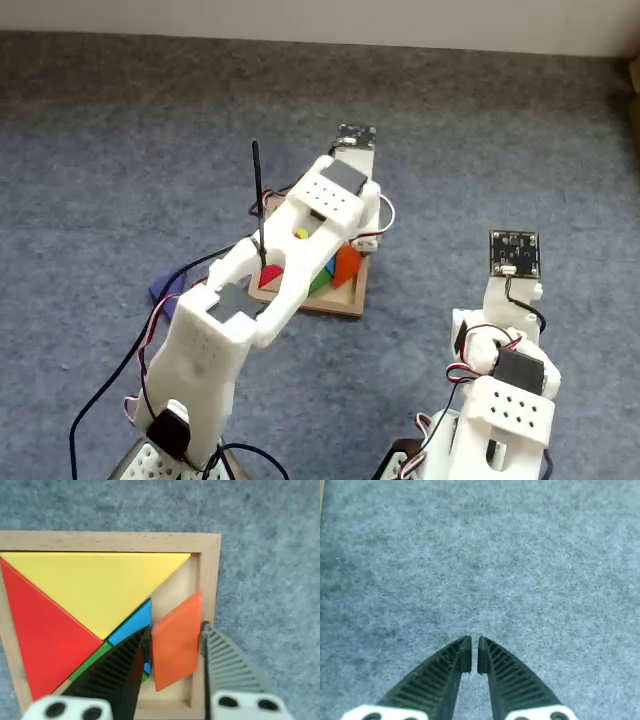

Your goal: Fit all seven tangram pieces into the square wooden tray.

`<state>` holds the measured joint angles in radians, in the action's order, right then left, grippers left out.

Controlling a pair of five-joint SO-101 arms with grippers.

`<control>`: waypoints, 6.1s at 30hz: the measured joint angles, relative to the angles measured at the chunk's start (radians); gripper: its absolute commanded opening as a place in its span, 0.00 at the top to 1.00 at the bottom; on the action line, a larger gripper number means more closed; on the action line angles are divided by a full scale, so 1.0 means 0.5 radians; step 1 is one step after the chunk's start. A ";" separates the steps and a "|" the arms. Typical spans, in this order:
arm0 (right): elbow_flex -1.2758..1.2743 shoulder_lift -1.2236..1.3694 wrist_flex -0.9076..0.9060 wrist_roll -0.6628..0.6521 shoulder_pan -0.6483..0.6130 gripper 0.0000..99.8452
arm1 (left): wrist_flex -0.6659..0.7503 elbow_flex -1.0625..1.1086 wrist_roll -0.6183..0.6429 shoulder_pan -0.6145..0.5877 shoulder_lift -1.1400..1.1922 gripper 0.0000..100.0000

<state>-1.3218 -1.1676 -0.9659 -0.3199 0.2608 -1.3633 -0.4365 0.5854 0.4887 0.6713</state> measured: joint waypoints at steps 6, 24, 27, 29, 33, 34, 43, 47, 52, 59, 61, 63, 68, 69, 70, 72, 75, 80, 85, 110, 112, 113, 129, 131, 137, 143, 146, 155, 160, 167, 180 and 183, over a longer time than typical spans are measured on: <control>0.000 0.000 0.000 0.000 0.000 0.96 | -0.417 -0.473 -0.003 -0.028 0.169 0.62; 0.000 0.000 0.000 0.000 0.000 0.96 | -0.773 -0.617 -0.273 -0.040 0.196 1.00; -0.025 0.000 0.064 0.000 0.000 0.96 | -0.697 -0.494 -0.288 -0.040 0.285 0.99; -0.101 0.000 0.114 0.000 0.000 0.96 | -0.647 -0.494 -0.292 -0.040 0.347 0.99; -0.160 0.000 0.157 0.000 0.003 0.96 | -0.620 -0.506 -0.285 -0.037 0.377 0.99; -0.160 0.000 0.163 0.000 0.003 0.96 | -0.620 -0.525 -0.285 -0.037 0.381 0.99; -0.160 0.000 0.169 0.000 0.003 0.96 | -0.694 -0.736 -0.292 0.034 0.390 0.99; -0.160 0.000 0.169 0.000 0.003 0.96 | -0.694 -0.736 -0.292 0.135 0.396 0.99; -0.160 0.000 0.169 0.000 0.003 0.96 | -0.638 -0.746 -0.285 0.190 0.549 0.99; -0.160 0.000 0.175 0.000 0.000 0.96 | -0.525 -0.884 -0.282 0.089 0.626 0.99; -0.160 0.000 0.175 0.000 0.000 0.96 | -0.516 -0.961 -0.282 0.058 0.638 0.99; -0.160 0.000 0.175 0.000 0.000 0.96 | -0.509 -1.022 -0.288 0.037 0.644 0.99; -0.160 0.000 0.175 0.000 0.000 0.96 | -0.503 -1.163 -0.288 -0.009 0.651 0.99; -0.160 0.000 0.175 0.000 0.000 0.96 | -0.506 -1.200 -0.288 -0.015 0.651 0.99; -0.160 0.000 0.175 0.000 0.000 0.96 | -0.509 -1.249 -0.288 -0.018 0.651 0.99; -0.160 0.000 0.175 0.000 0.000 0.96 | -0.644 -1.396 -0.288 -0.015 0.651 0.99; -0.160 0.000 0.175 0.000 0.000 0.96 | -0.776 -1.565 -0.292 -0.003 0.623 0.99; -0.160 0.000 0.175 0.000 0.000 0.96 | -0.813 -1.531 -0.292 -0.089 0.396 0.99; -0.160 0.000 0.175 0.000 -0.037 0.96 | -0.819 -1.102 -0.298 -0.114 -0.055 0.99; -0.160 0.000 0.175 0.000 -0.095 0.96 | -0.583 1.209 -1.246 -1.316 -1.531 0.99; -0.160 0.000 0.175 0.000 -0.095 0.96 | -0.457 1.353 -1.344 -1.335 -1.531 0.99; -0.160 0.000 0.175 0.000 -0.095 0.96 | -0.387 1.424 -1.402 -1.335 -1.531 0.99; -0.230 0.000 0.230 0.000 -0.101 0.96 | 0.178 2.007 -1.645 -1.359 -1.531 0.77; -0.230 0.000 0.230 0.000 -0.101 0.96 | 0.292 2.087 -1.642 -1.393 -1.531 0.77; -0.230 0.000 0.230 0.000 -0.101 0.96 | 0.595 2.222 -1.642 -1.528 -1.531 0.77; -0.230 0.000 0.230 0.000 -0.101 0.96 | 0.623 2.136 -1.642 -1.547 -1.344 0.77; -0.230 0.000 0.230 0.000 -0.101 0.96 | 0.512 1.887 -1.648 -1.577 -1.123 0.77; -0.230 0.000 0.230 0.000 -0.101 0.96 | 0.245 1.534 -1.639 -1.580 -0.773 0.87; -0.230 0.000 0.230 0.000 -0.101 0.96 | 0.236 1.528 -1.639 -1.571 -0.773 0.93; -0.230 0.000 0.230 0.000 -0.101 0.96 | 0.049 1.415 -1.639 -1.590 -0.872 0.81; -0.230 0.000 0.230 0.000 -0.101 0.96 | -0.006 1.924 -1.645 -1.691 -1.534 0.78; -0.230 0.000 0.230 0.000 -0.101 0.96 | 0.157 2.025 -1.642 -1.857 -1.537 0.78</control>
<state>-1.4369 -1.1676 -0.8508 -0.3199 0.2102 -1.2850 0.5762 -0.2355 -0.4396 -0.0974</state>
